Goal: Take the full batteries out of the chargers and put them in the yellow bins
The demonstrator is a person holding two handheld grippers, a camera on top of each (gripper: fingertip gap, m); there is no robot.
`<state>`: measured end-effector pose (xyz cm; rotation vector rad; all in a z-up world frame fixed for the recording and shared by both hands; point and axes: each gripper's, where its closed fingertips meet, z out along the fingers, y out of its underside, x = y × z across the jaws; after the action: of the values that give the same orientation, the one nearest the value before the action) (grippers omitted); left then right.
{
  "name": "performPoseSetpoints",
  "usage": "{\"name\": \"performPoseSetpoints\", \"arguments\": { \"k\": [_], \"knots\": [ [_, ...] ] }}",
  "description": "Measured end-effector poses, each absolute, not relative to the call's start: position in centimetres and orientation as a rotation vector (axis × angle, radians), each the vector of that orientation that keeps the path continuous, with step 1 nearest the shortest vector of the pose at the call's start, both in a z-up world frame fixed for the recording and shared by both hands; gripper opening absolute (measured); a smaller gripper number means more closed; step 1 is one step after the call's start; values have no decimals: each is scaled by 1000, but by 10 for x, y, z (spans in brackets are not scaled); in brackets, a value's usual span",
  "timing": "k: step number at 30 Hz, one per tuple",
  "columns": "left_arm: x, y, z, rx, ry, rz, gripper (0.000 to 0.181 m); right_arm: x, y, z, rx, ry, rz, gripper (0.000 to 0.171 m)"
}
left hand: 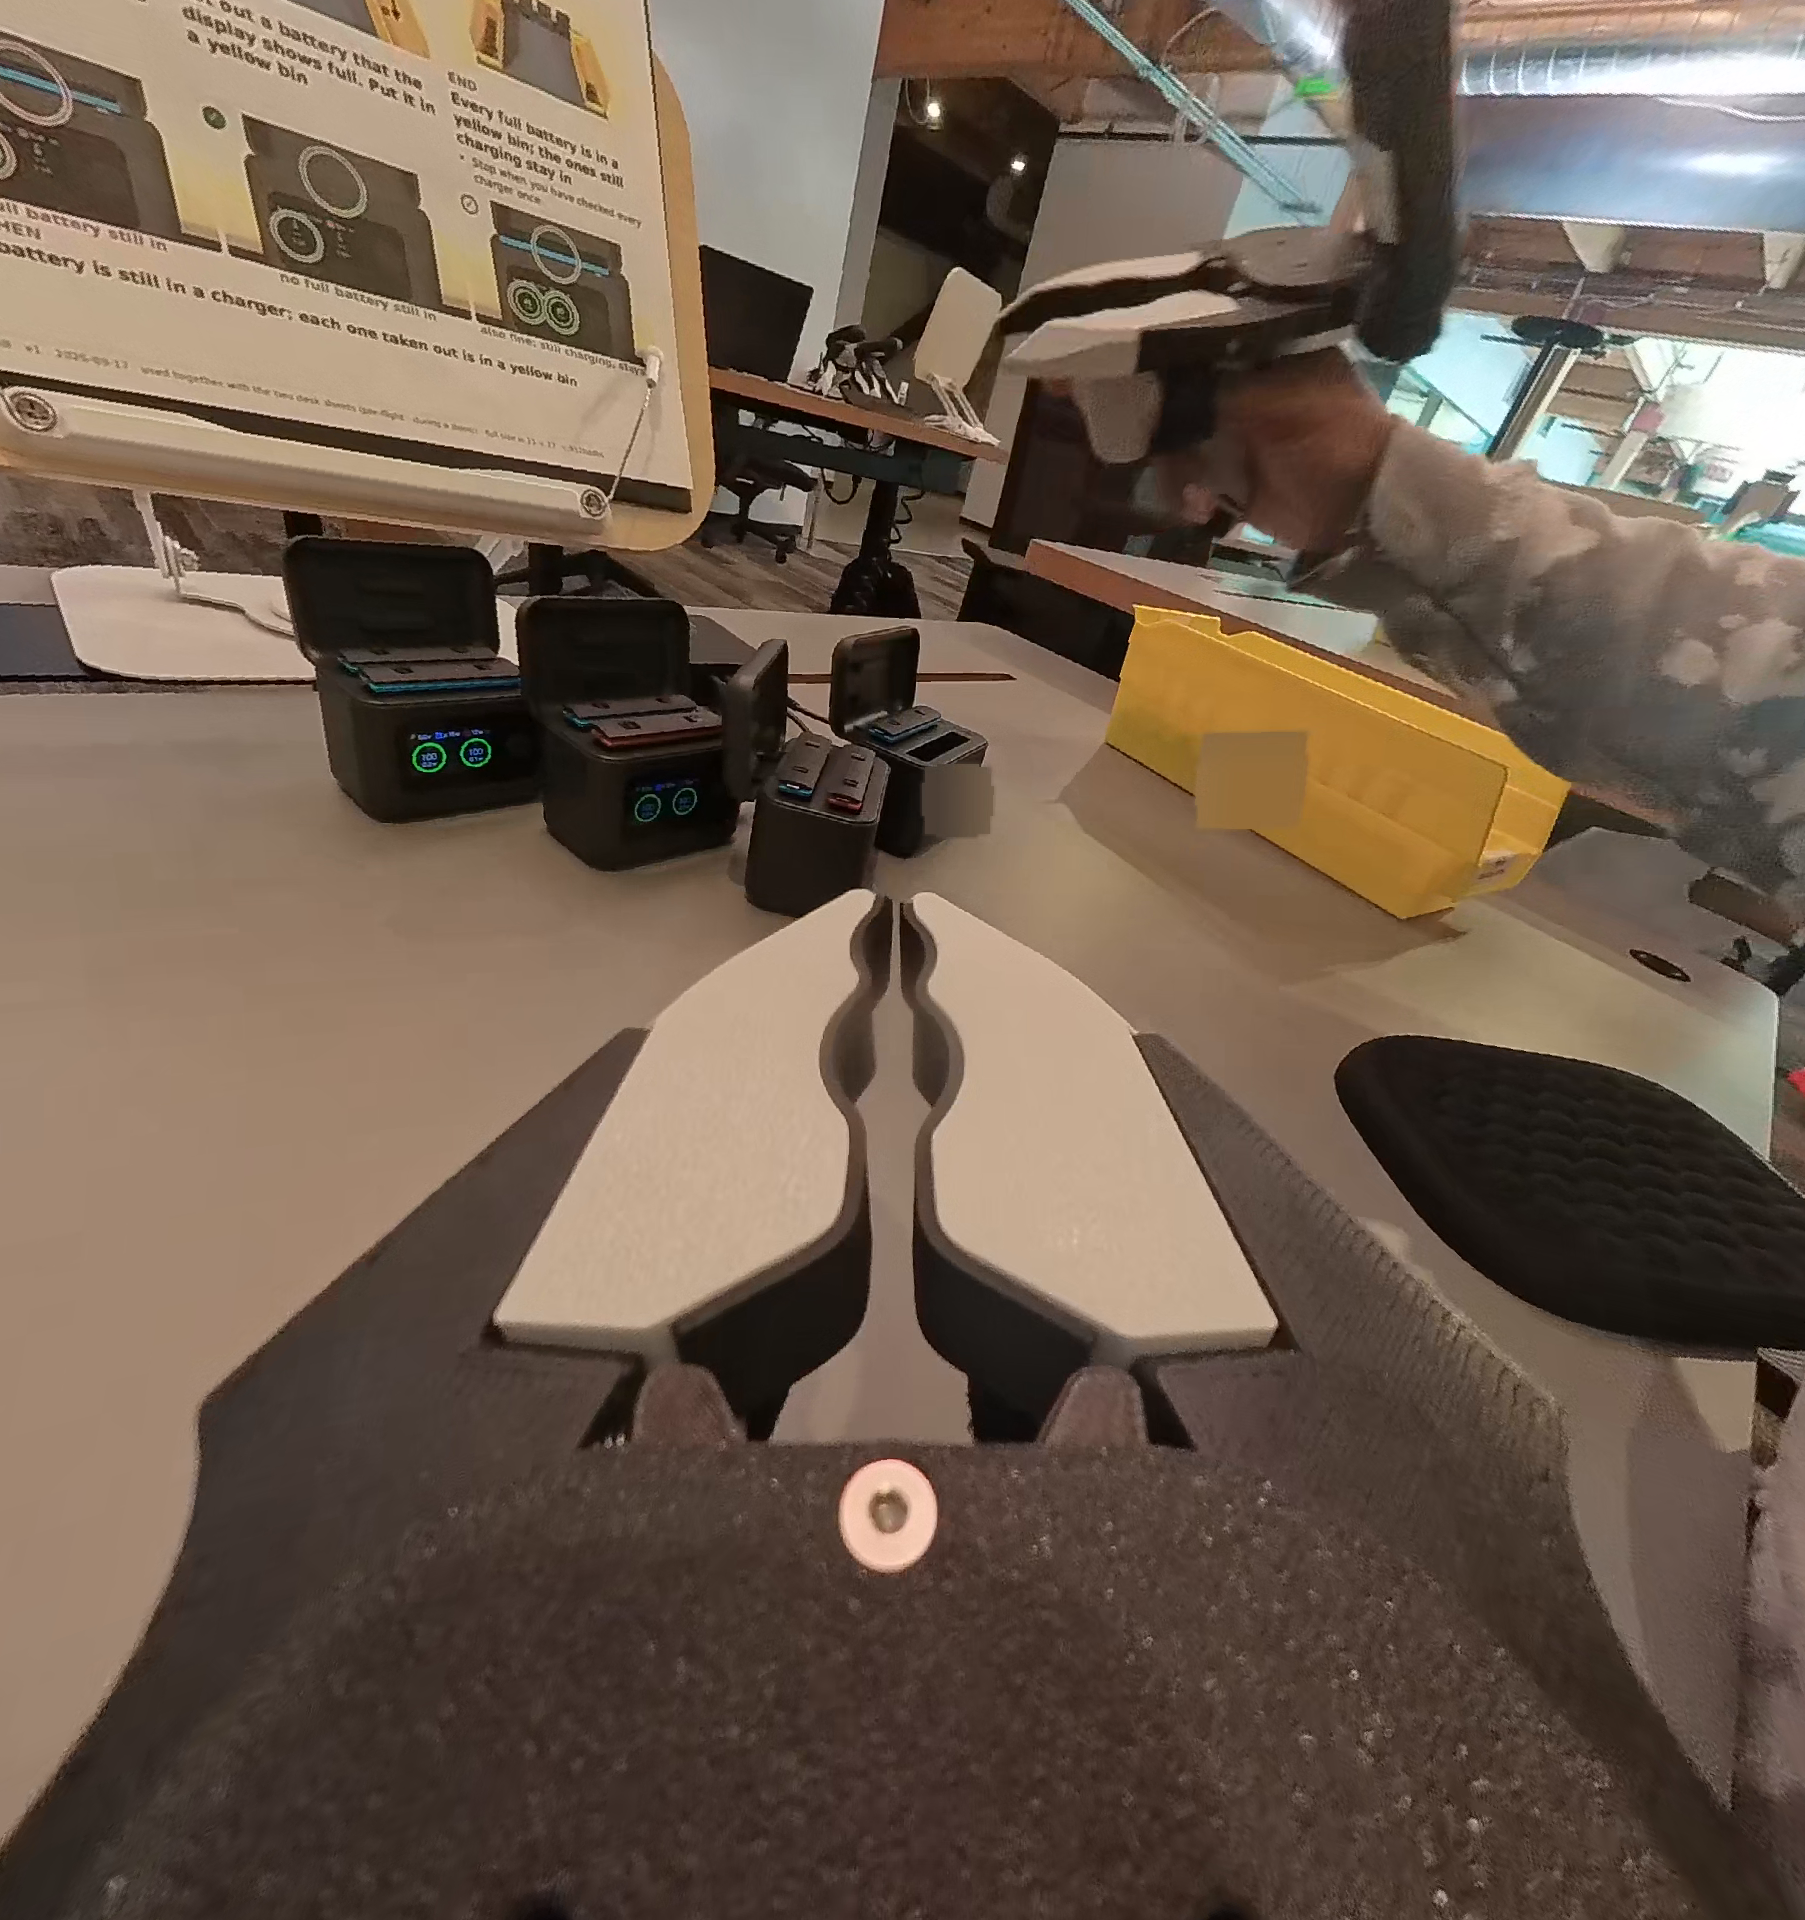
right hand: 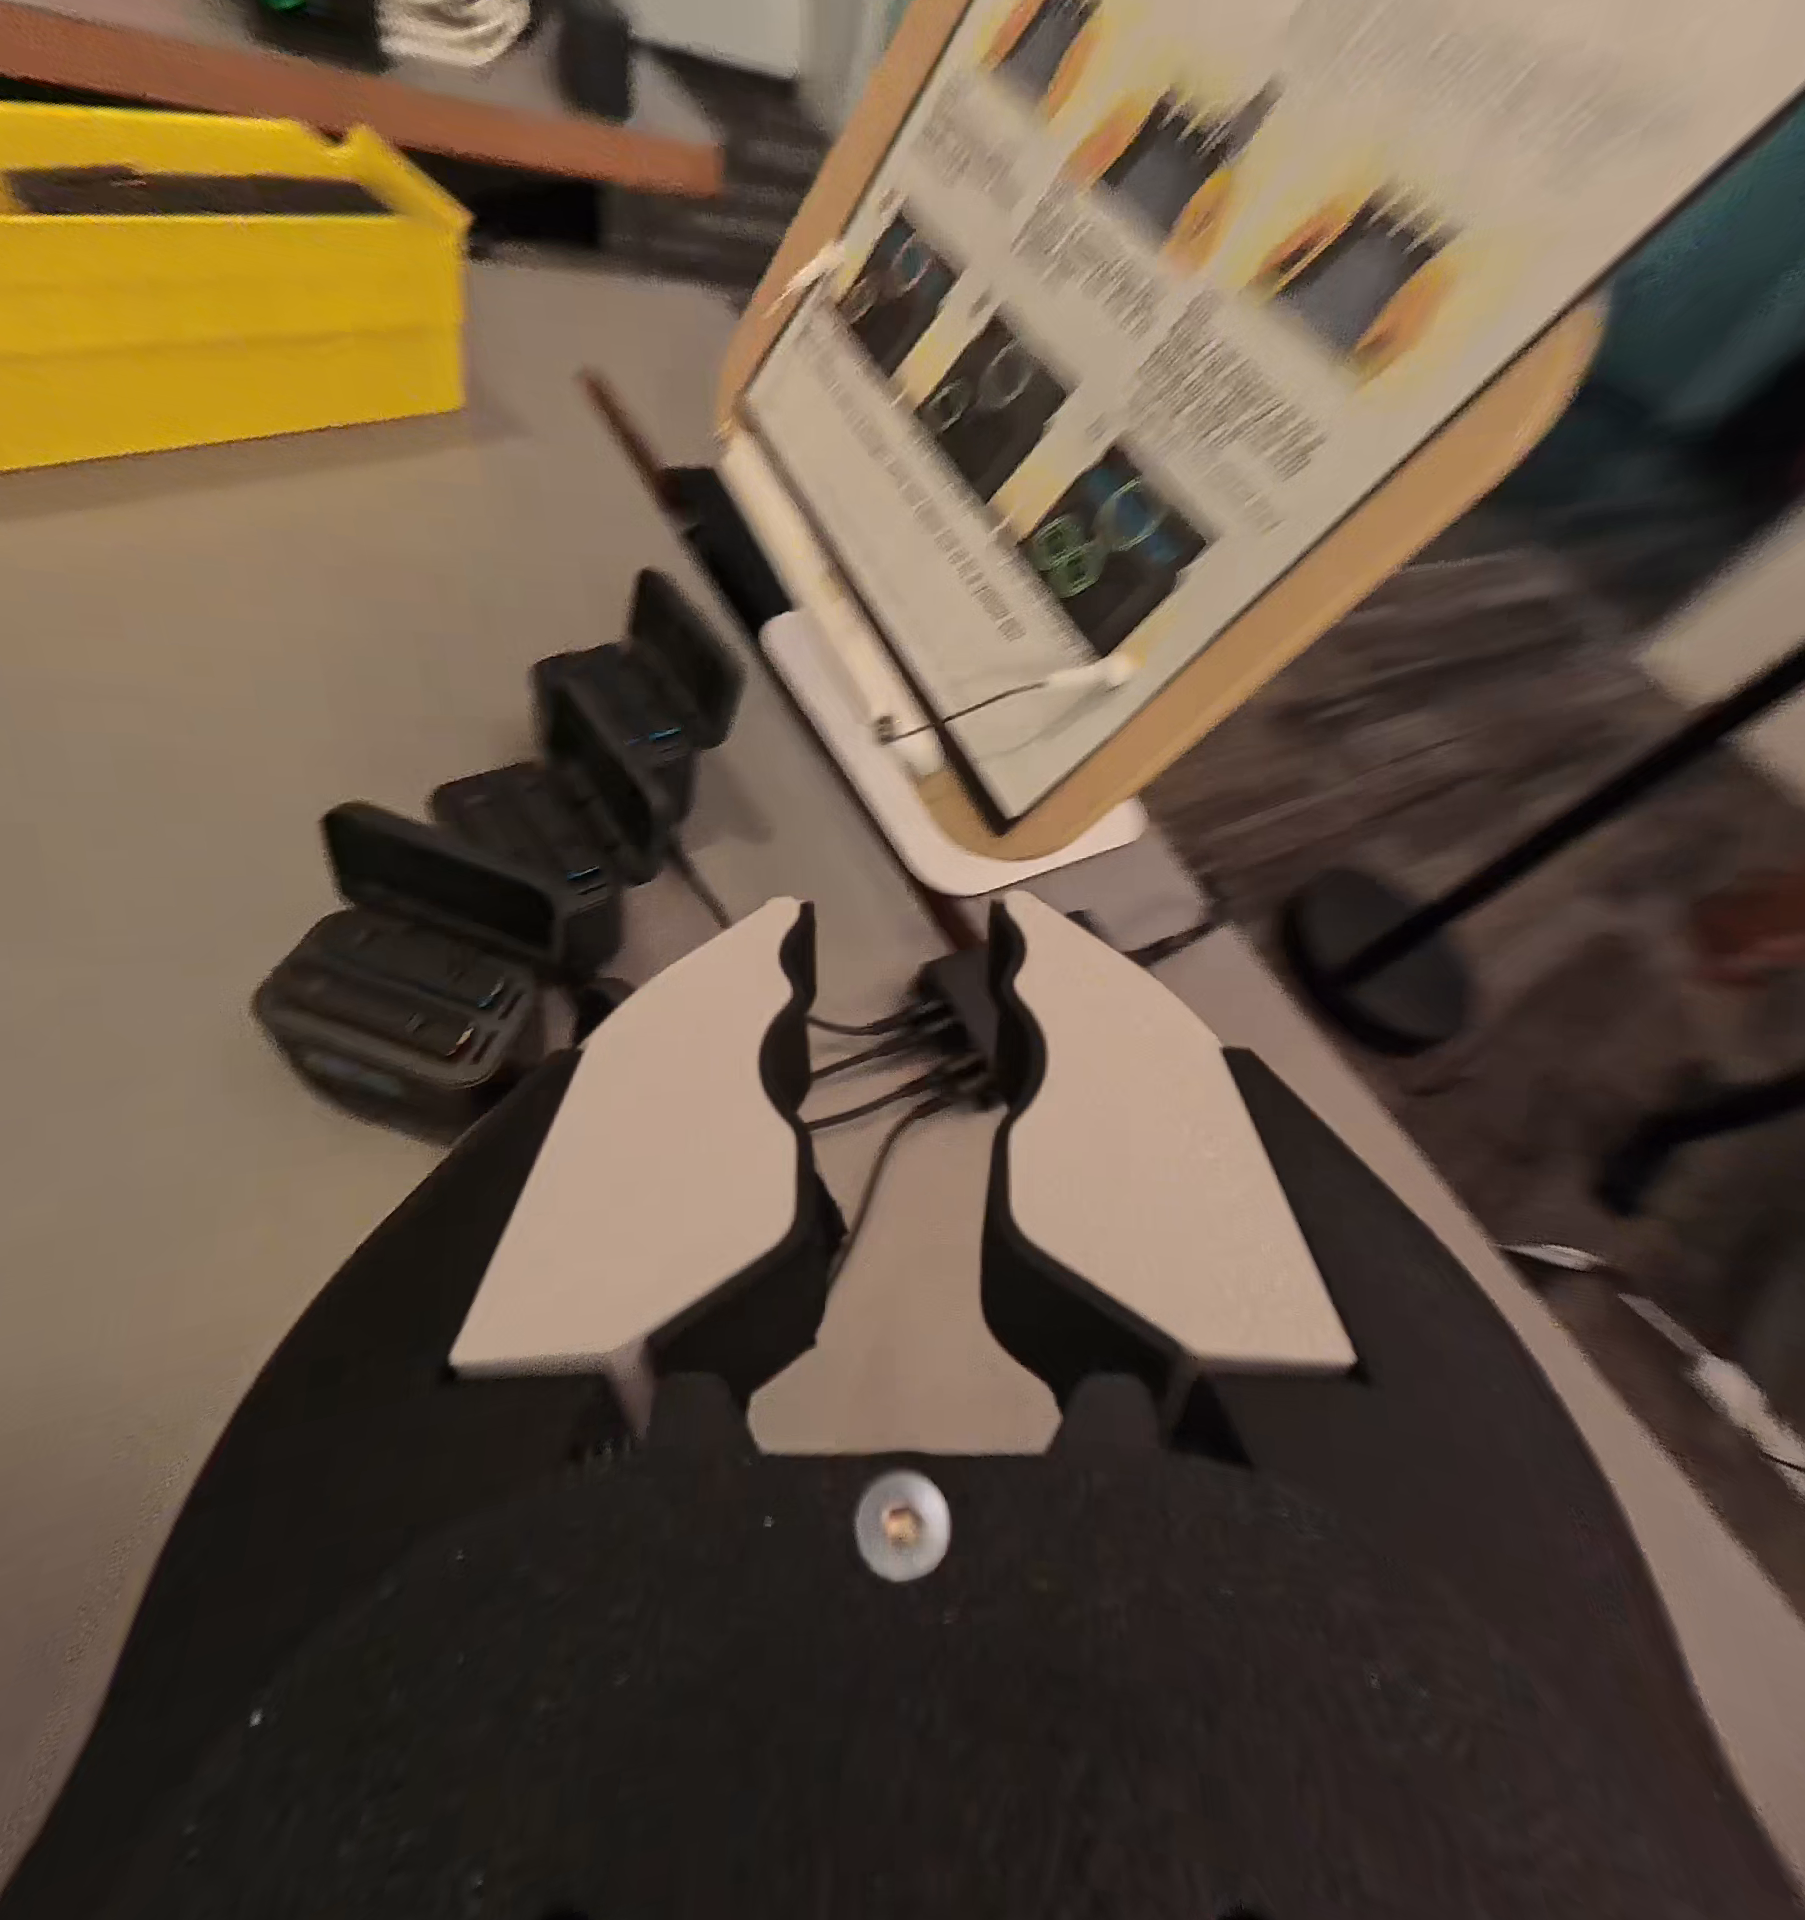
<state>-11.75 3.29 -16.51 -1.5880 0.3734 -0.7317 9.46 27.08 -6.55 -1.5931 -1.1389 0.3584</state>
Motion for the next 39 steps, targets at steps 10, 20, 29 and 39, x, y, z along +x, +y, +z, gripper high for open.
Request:
{"name": "performPoseSetpoints", "arguments": {
  "k": [10,20,29,39],
  "knots": [
    [-111,24,-160,-1536,453,-639,12,147,181,-72,-1618,-749,206,88],
    [-122,25,-153,-1506,382,-558,5,129,65,-152,-1774,-270,521,0],
    [-121,26,-156,-1523,396,-487,0,116,58,-163,-1601,-342,315,0],
    [-135,23,-143,-1472,353,-390,0,109,58,-170,-1643,-325,486,0]
  ]
}}
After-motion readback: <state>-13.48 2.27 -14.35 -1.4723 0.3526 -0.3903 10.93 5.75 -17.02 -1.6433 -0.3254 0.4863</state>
